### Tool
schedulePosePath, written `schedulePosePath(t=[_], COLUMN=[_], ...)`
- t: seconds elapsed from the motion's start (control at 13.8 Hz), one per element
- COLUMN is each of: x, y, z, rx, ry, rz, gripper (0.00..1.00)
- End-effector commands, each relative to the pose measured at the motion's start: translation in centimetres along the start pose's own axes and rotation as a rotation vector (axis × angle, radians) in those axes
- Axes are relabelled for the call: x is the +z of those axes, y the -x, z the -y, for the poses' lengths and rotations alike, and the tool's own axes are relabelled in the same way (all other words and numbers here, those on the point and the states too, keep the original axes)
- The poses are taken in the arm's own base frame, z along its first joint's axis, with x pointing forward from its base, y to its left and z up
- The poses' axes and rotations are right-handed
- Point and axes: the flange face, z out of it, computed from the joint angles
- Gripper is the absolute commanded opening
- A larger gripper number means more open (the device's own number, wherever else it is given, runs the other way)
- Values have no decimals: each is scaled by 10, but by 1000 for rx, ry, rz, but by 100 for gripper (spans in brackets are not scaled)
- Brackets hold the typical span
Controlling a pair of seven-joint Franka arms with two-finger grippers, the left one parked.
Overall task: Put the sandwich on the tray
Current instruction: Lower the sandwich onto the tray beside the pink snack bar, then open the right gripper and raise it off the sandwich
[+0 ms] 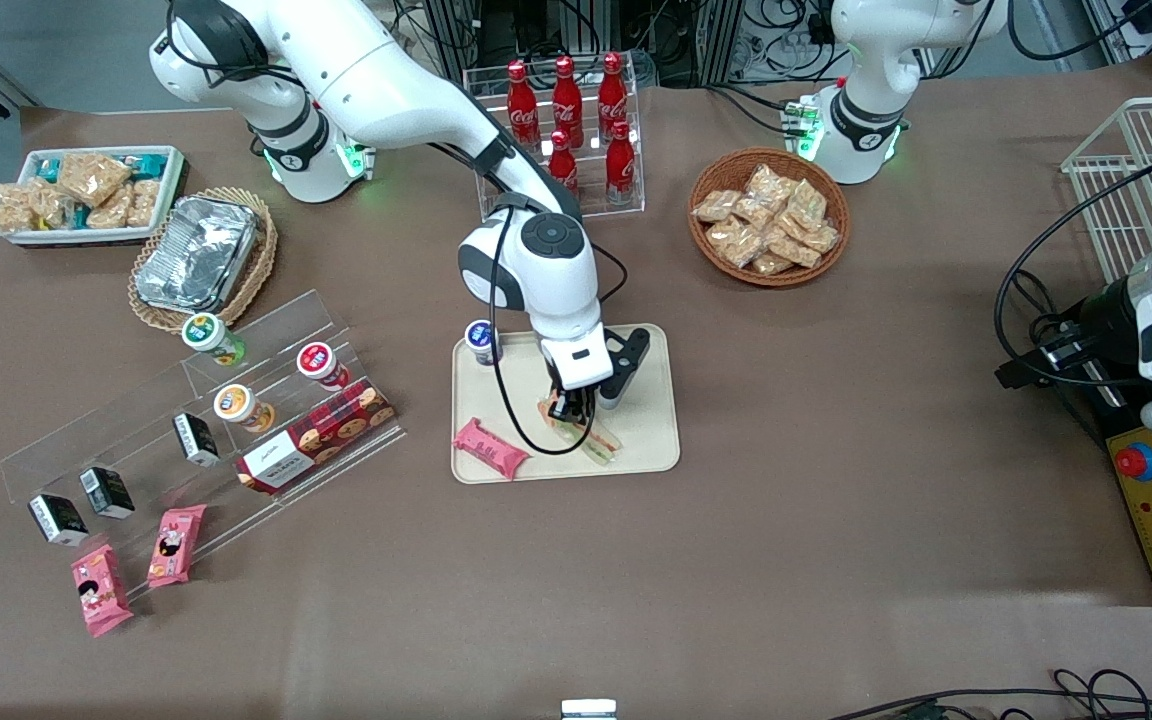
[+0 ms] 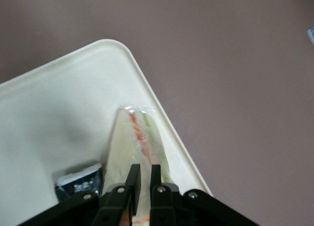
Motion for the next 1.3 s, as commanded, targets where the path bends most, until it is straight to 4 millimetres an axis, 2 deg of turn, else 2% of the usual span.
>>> schedulePosePath(t=[0.0,0.07,0.14,0.22,0.29,0.36,0.58,0.65,0.8,1.01,1.23], x=[2,4,5,6,5,3,-31,-39,-65,-111,-151], y=[-2,-1,0,0,2,9,13,23,39,58,89], z=[-4,-4,-4,-4,-8,-23,-52,-78,-115,-149,-189], rx=[-27,-14,6,24,30,55,215,287,370,434,626], ry=[28,23,14,6,5,5,-85,-114,-143,-158,-145], rz=[-23,-21,-16,-14,-2,23,30,46,63,98,151], gripper=[15,16,34,64,78,97,97,97,97,97,97])
